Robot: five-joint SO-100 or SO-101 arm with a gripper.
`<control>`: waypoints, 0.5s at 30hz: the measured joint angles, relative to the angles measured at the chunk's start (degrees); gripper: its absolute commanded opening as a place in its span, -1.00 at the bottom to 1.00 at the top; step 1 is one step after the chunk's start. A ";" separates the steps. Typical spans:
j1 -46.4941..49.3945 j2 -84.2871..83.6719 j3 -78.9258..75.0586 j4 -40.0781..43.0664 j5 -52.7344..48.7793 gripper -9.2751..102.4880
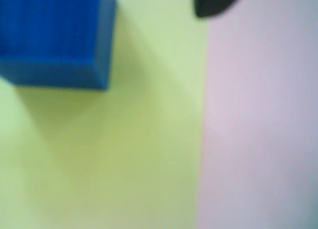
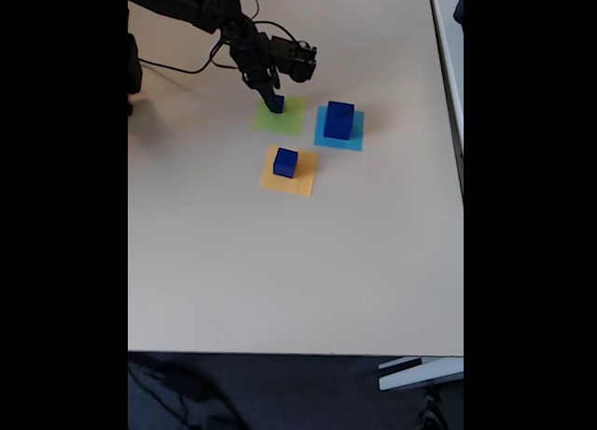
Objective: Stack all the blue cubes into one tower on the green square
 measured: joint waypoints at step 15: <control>0.88 -1.58 -0.70 -1.23 -0.62 -0.52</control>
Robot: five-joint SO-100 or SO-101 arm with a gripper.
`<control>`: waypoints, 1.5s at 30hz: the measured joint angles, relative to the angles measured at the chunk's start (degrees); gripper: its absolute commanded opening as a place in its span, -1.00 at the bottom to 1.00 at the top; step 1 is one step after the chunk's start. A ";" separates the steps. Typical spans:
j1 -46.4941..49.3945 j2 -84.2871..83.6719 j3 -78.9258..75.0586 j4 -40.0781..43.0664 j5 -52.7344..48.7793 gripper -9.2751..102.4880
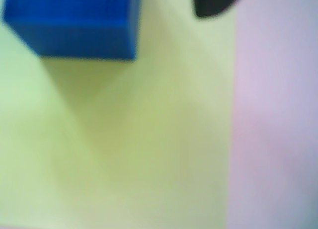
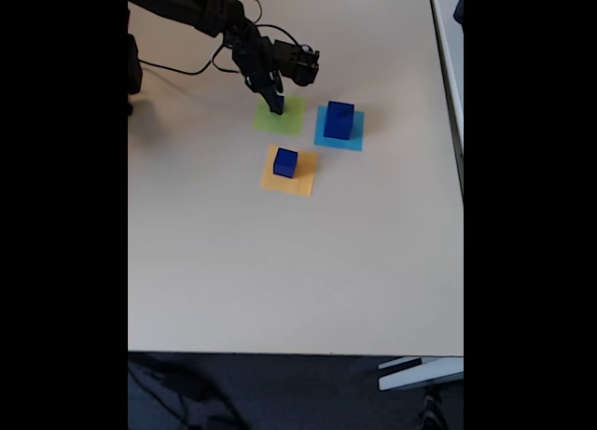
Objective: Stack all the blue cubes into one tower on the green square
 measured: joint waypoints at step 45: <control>0.79 0.00 2.55 -1.23 -3.08 -0.67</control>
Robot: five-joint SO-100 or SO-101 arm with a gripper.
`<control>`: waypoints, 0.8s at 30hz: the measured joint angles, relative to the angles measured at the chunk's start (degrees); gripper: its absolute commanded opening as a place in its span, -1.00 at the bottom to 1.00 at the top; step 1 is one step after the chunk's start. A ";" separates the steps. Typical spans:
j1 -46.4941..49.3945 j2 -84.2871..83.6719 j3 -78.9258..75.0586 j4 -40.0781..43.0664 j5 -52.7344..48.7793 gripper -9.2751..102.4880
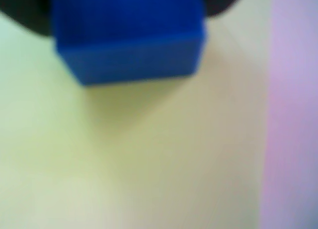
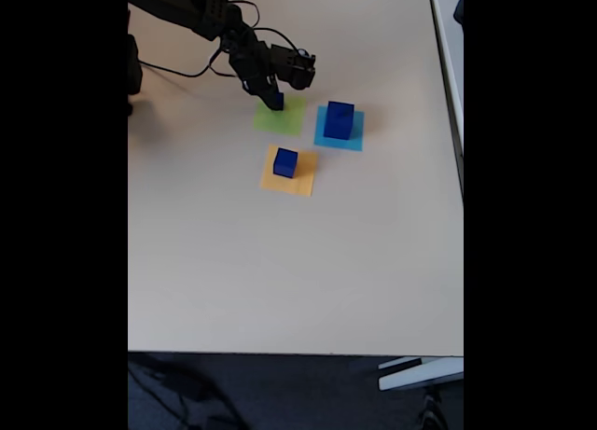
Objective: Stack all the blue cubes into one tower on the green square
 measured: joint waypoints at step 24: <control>8.00 4.31 -14.85 19.78 -7.29 -0.69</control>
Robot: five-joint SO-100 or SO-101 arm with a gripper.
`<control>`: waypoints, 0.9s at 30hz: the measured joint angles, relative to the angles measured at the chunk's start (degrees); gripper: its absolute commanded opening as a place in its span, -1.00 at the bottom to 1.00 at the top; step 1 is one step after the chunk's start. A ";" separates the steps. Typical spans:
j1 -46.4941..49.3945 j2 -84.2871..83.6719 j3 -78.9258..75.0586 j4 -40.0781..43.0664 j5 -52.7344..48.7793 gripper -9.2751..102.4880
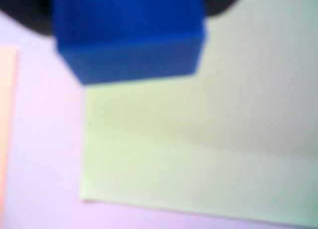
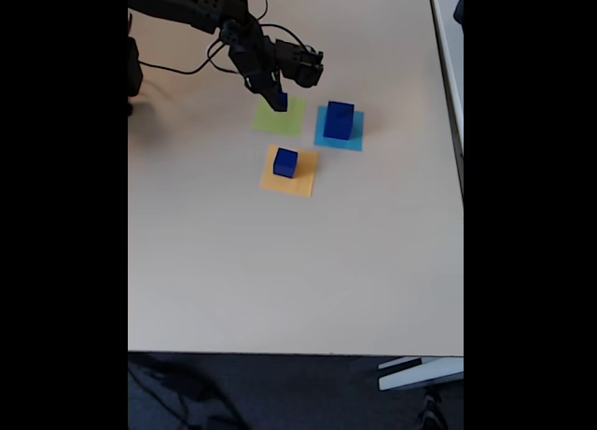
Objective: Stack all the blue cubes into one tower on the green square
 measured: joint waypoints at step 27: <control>12.48 -8.61 -10.63 0.35 -4.04 -0.70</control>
